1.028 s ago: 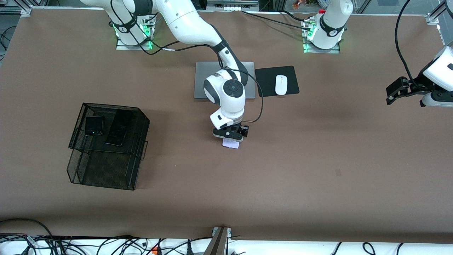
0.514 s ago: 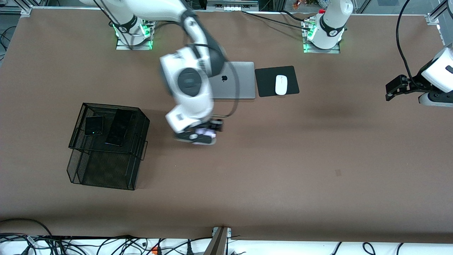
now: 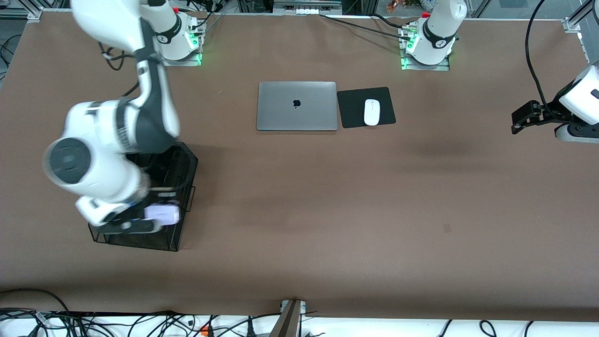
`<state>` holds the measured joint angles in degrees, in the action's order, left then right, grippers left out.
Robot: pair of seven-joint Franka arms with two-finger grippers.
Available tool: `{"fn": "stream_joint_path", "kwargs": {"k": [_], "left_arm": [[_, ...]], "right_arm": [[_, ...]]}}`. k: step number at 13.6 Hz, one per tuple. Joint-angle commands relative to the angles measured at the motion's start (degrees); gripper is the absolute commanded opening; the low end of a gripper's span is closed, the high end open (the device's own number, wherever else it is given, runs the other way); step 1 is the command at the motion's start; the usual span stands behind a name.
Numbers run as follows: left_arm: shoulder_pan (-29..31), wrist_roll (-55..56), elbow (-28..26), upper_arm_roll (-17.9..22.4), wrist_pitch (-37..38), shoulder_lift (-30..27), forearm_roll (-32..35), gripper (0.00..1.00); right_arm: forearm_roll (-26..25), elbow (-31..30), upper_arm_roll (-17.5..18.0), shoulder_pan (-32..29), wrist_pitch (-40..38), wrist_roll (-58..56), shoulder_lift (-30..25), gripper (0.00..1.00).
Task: Place phones with both arms
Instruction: 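Carry the white phone over the mesh basket and lower it in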
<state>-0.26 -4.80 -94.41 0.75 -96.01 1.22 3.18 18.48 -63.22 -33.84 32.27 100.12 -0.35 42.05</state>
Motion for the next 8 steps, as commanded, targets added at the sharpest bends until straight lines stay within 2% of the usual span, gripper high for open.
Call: {"fn": "stream_joint_path", "kwargs": {"k": [1,4,8], "left_arm": [[0.17,-1.44,1.69,0.22,1.26,0.63,-1.24,1.00],[0.08,-1.44,1.78,0.22,1.26,0.63,-2.38,1.00],[0.08,-1.44,1.78,0.22,1.26,0.63,-2.74,1.00]], "right_arm": [[0.59,0.21,0.00,-2.99,2.52,-5.86,0.92,0.19],[0.94,-0.05,0.35,-7.82,6.82,-14.13,3.29,0.19],[3.04,-0.32,1.05,-10.90,8.86,-18.89,7.25,0.19]]}}
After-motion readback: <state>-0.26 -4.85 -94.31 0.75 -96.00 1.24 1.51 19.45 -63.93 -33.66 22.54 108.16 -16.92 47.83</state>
